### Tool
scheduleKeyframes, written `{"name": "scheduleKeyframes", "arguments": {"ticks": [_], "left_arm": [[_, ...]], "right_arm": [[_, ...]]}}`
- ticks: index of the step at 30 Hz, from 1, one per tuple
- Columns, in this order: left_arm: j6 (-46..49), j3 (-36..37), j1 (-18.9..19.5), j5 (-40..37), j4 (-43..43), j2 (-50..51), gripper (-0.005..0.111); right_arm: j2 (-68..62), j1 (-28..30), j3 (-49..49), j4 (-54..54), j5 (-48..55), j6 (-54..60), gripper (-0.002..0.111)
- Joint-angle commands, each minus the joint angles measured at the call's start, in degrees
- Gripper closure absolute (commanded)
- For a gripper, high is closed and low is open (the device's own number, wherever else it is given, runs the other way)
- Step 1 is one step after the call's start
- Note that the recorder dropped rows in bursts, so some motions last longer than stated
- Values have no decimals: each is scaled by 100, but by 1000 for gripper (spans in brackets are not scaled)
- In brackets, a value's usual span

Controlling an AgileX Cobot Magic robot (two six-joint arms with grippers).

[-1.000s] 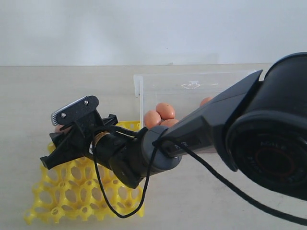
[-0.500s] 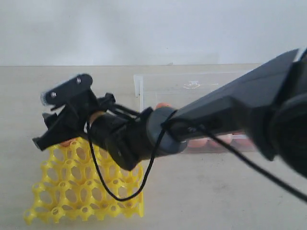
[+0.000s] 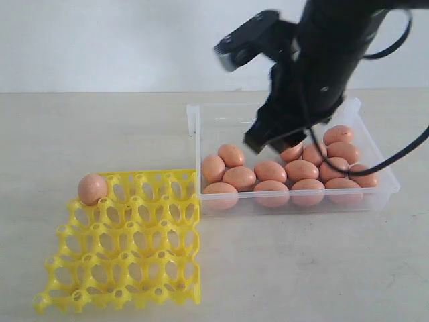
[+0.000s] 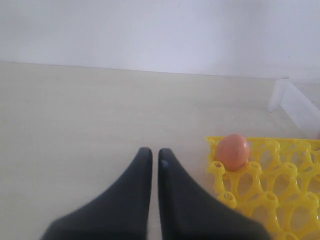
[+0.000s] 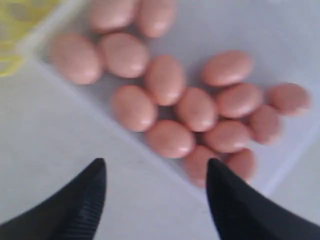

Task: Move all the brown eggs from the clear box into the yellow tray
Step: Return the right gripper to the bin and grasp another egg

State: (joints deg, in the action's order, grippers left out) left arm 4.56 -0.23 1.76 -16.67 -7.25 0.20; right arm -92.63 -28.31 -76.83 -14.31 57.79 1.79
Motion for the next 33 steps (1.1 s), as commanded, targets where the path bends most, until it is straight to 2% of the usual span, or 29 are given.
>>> {"name": "scheduleKeyframes", "arguments": {"ticks": [1,5,9,13,20,25,33], "left_arm": [[-1,23,-36,31,31,-20,103],[-1,23,-36,31,31,-20,103],[-1,23,-36,31,31,-20,103],[-1,23,-36,31,31,-20,103],[-1,23,-36,31,31,-20,103],[-1,23,-36,31,31,-20,103],[-1,23,-36,31,31,-20,103]], "right_arm": [[-180,439,-138,-796,-354,-466,37],[-1133,439,-555,-758,-54,120,37],[-1759,439,-1019,-158,-101,295,37],[-2076,439,-1295,430,-170,955,37],[-2346,449,-1407,317,-237,966,37],[-2358,449,-1407,267,-705,1071,37],[-2358,449,-1407,190,-620,1060,37]]}}
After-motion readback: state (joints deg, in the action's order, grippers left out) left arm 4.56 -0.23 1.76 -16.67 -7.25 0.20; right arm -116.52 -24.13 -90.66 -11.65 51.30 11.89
